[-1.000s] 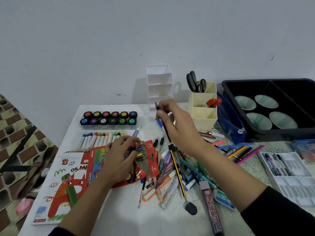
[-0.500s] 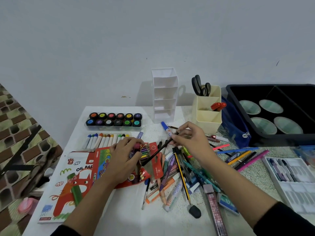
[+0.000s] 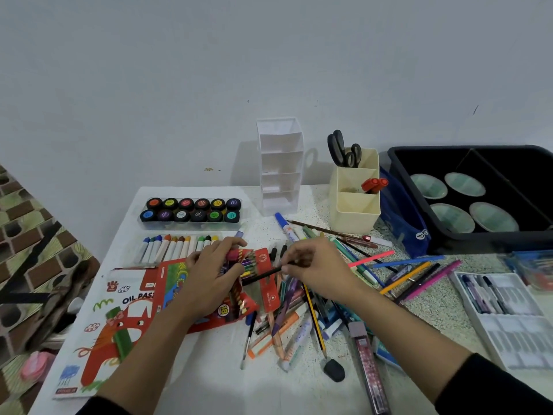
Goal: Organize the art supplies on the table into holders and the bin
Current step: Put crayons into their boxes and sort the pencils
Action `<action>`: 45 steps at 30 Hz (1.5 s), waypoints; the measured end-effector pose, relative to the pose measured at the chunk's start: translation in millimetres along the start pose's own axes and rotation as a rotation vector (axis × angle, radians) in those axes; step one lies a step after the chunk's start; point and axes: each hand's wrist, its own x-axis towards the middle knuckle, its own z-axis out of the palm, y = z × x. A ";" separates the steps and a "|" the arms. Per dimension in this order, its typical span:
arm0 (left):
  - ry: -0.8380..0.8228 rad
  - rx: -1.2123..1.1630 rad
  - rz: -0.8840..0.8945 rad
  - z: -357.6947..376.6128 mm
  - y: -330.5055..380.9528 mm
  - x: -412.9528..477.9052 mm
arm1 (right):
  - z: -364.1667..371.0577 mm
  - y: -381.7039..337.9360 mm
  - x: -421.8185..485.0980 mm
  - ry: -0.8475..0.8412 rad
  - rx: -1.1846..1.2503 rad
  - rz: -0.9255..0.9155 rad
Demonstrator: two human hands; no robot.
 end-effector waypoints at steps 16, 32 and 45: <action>0.023 0.011 0.014 4.1 -1.7 -2.7 | 26.4 -6.7 15.3 -0.117 -0.568 -0.309; 0.123 0.178 0.092 10.4 -3.1 -7.4 | -43.6 -19.0 17.5 0.059 -0.502 -0.117; 0.111 0.322 0.132 13.9 -5.0 -6.9 | -36.0 8.6 -5.6 -0.009 -0.742 -0.154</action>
